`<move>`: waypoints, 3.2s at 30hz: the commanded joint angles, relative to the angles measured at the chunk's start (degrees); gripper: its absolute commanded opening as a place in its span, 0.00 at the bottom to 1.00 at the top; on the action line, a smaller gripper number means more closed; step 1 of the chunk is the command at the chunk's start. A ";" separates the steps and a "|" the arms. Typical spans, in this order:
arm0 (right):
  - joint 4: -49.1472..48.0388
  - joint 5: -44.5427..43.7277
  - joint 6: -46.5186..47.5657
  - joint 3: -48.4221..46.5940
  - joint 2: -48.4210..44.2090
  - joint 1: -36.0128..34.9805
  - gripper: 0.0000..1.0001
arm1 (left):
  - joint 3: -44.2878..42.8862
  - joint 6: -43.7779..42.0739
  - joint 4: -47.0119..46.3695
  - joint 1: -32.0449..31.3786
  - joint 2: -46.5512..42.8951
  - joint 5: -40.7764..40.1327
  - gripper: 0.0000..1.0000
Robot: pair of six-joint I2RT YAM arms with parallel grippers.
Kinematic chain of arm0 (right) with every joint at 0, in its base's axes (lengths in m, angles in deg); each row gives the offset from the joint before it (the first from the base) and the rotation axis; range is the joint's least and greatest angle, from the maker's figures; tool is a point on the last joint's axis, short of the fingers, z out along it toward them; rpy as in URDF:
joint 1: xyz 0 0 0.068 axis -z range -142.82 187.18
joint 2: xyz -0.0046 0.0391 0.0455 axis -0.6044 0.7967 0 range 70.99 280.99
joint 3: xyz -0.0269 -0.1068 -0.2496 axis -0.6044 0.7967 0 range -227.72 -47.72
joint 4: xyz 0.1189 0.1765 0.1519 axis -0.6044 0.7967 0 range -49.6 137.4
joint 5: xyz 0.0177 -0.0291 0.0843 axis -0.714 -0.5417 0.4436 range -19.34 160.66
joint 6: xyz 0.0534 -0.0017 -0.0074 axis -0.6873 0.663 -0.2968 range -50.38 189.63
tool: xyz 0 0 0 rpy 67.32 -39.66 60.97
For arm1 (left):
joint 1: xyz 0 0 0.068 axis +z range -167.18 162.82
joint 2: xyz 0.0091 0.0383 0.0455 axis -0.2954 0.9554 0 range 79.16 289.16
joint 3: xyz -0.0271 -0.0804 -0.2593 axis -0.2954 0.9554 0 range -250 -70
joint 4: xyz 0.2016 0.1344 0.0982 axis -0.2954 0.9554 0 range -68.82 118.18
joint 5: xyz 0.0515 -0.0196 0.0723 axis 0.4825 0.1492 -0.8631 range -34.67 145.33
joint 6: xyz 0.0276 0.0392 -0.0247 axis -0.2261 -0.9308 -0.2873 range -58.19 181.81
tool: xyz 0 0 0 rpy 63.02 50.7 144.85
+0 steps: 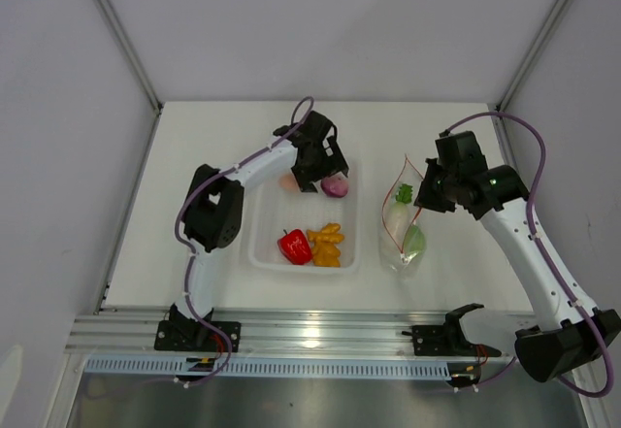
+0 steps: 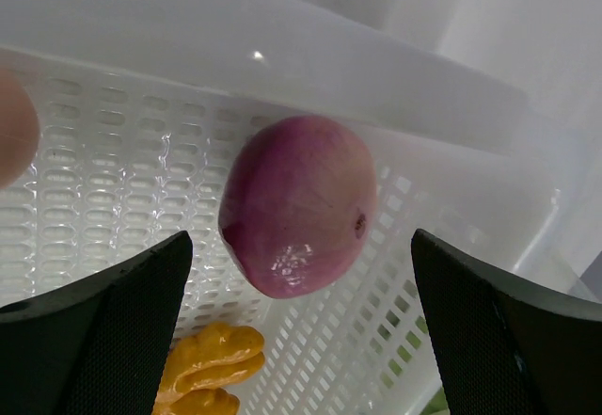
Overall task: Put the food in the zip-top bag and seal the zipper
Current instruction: Pick up the fake vegetable from the bin, then place the fake vegetable in the zipper food storage bag.
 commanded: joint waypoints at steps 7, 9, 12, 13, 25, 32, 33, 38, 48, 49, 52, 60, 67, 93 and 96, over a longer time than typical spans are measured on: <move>-0.99 -0.57 0.36 -2.52 0.45 -0.49 0.00 | -2.64 2.15 0.67 0.08 4.26 1.83 0.97; -0.63 -0.84 0.27 -2.87 0.28 -0.76 0.00 | -2.65 2.15 0.50 -0.01 5.06 1.74 0.93; -0.55 -1.19 0.01 -2.78 0.10 -0.76 0.00 | -2.91 2.33 -1.52 0.08 5.76 2.79 0.84; -0.55 -1.19 0.01 -2.70 0.02 -0.85 0.00 | -3.08 2.41 -1.53 -0.01 5.85 3.06 0.82; 0.16 -1.98 -0.26 -2.52 -0.60 -0.93 0.00 | 7.37 1.01 -7.41 0.07 -5.39 0.86 0.21; -0.11 -2.33 -0.08 -2.52 0.19 -0.85 0.00 | 22.30 0.04 -15.32 -0.10 -21.20 2.09 0.01; -0.02 -2.51 -0.08 -2.61 0.54 -0.76 0.00 | 23.45 -0.74 -16.19 -0.19 -25.31 3.14 0.01; 0.77 -2.51 -0.08 -4.10 1.07 -0.76 0.00 | 36.00 -3.74 -36.79 -1.24 -37.73 18.06 0.00; 2.70 1.45 -0.52 -7.53 1.07 -1.72 0.00 | 29.09 -9.18 -40.13 -10.03 -38.71 29.52 0.01; 2.88 1.10 -0.43 -7.79 1.33 -2.07 0.00 | 28.30 -9.27 -39.67 -10.90 -38.62 28.47 0.01; 3.32 0.40 -0.69 -7.62 1.42 -3.04 0.00 | 27.77 -8.40 -39.67 -12.05 -39.59 26.88 0.01; 2.36 0.48 -1.66 -7.35 1.25 -3.66 0.00 | 25.74 -7.77 -38.10 -16.18 -38.89 26.45 0.01; 2.18 0.57 -2.01 -6.91 0.72 -4.01 0.00 | 25.49 -10.76 -35.99 -20.22 -39.77 20.57 0.04; 1.74 3.29 -3.33 -5.69 -2.01 -5.15 0.00 | 20.29 -15.77 -21.74 -21.02 -30.53 6.40 0.97; 1.30 3.56 -3.51 -4.98 -2.01 -5.06 0.00 | 21.25 -17.27 -23.23 -21.02 -33.34 6.93 1.00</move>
